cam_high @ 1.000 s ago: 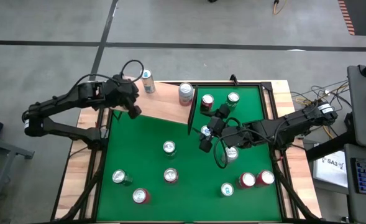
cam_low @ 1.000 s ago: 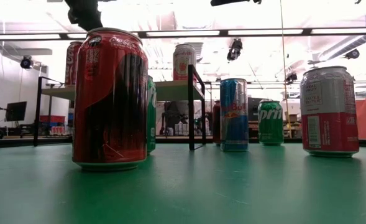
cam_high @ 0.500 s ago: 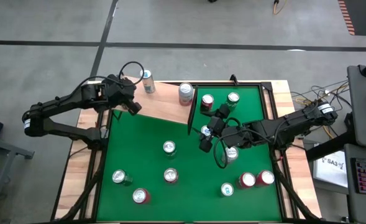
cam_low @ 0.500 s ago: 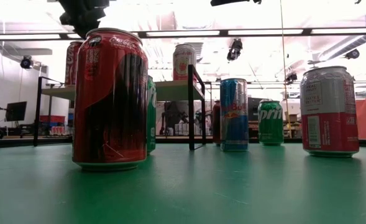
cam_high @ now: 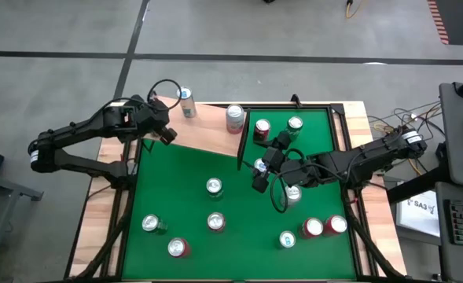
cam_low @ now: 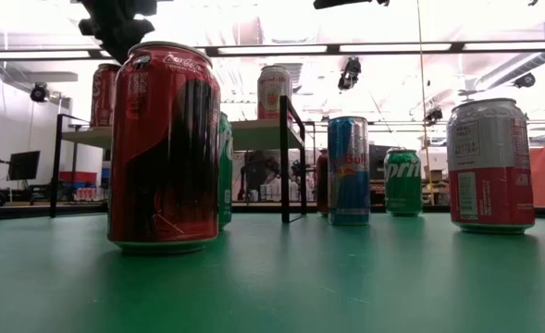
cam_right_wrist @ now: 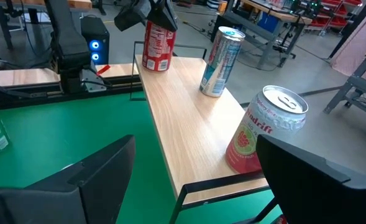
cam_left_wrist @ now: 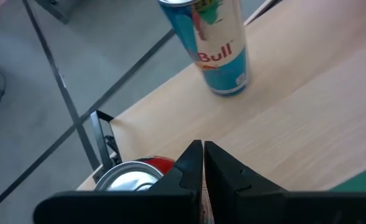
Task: Place canned beverage on shelf
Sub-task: Put the red/black soda can on the shelf
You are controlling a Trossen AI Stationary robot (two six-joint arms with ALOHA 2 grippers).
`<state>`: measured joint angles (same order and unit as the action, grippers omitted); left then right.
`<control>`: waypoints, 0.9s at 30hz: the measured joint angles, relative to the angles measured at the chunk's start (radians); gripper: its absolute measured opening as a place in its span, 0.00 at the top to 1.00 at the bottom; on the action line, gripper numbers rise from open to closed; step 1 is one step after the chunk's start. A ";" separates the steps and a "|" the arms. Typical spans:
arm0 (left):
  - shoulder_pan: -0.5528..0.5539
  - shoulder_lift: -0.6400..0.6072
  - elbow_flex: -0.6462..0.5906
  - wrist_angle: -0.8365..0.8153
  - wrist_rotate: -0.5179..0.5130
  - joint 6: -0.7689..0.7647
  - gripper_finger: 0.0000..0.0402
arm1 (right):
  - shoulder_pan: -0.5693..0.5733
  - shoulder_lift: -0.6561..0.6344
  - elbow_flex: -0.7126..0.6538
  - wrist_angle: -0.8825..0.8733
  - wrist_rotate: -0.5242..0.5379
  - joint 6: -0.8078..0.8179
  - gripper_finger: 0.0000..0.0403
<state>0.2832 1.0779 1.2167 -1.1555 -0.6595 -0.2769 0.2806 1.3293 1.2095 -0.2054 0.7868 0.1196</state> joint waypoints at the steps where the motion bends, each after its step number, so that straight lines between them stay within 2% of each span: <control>1: 0.000 0.000 0.000 -0.002 -0.004 -0.004 1.00 | 0.000 0.000 0.000 0.000 0.000 0.000 0.19; 9: -0.001 -0.002 0.002 0.004 -0.005 -0.002 1.00 | 0.000 0.000 -0.003 -0.001 0.000 0.000 0.19; 14: 0.000 -0.011 0.062 -0.010 -0.007 0.044 1.00 | 0.000 0.003 -0.005 -0.002 0.000 0.000 0.19; 20: 0.010 -0.034 0.133 -0.138 -0.099 0.036 1.00 | 0.000 0.011 -0.009 -0.005 -0.001 -0.006 0.19; 23: 0.016 -0.064 0.144 -0.170 -0.079 0.032 1.00 | 0.000 0.011 -0.012 -0.005 -0.001 -0.009 0.19; 27: 0.016 -0.110 0.143 -0.180 0.006 0.045 1.00 | 0.000 0.010 -0.012 -0.004 -0.001 -0.023 0.19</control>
<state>0.2996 0.9680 1.3602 -1.3354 -0.6532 -0.2319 0.2806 1.3397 1.1973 -0.2094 0.7856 0.0966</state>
